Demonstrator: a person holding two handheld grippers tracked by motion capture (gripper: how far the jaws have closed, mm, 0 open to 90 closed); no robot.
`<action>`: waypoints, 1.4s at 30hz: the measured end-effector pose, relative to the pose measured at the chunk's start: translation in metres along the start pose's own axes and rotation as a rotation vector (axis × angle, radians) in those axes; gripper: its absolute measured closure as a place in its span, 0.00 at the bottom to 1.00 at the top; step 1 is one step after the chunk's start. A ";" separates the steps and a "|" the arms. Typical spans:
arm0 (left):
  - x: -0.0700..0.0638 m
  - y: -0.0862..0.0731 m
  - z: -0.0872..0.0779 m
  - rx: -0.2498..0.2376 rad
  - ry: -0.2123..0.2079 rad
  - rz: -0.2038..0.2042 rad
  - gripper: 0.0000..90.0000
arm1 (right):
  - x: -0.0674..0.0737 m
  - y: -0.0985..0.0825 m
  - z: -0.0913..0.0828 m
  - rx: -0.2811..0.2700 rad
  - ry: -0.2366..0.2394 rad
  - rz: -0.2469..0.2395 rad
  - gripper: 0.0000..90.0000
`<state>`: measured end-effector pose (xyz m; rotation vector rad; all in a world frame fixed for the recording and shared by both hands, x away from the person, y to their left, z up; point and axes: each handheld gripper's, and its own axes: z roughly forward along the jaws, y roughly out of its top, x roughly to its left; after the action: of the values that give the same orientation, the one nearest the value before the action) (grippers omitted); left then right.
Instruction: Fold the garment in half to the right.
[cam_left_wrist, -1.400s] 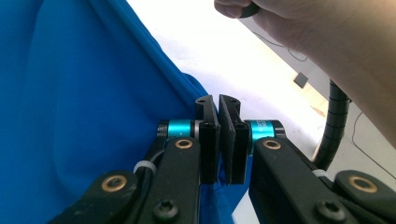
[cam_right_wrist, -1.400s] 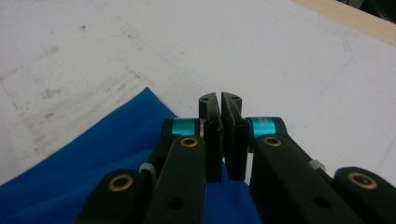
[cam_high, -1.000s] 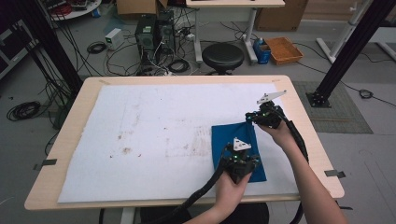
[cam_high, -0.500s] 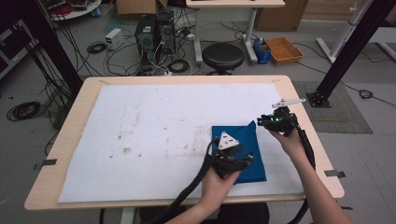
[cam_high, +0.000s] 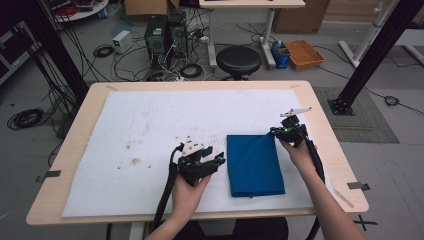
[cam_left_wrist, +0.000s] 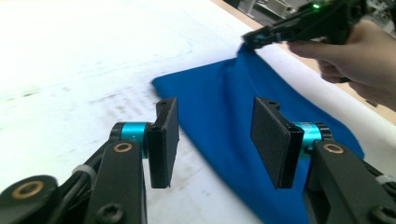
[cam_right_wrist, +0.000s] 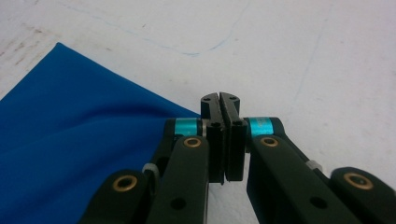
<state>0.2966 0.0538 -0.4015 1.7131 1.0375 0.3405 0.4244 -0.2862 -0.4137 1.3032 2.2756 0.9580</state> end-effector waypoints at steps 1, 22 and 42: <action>0.002 0.000 -0.001 -0.003 0.003 -0.003 0.58 | -0.002 -0.001 -0.001 -0.006 -0.003 0.008 1.00; 0.023 0.000 -0.028 -0.023 0.048 0.001 0.56 | 0.036 -0.080 -0.086 -0.084 0.064 0.014 0.72; 0.034 -0.006 -0.049 -0.047 0.058 0.003 0.54 | 0.061 -0.134 -0.097 0.037 0.155 0.061 0.99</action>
<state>0.2815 0.1119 -0.3953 1.6710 1.0615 0.4159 0.2530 -0.3179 -0.4372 1.3644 2.3921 1.0770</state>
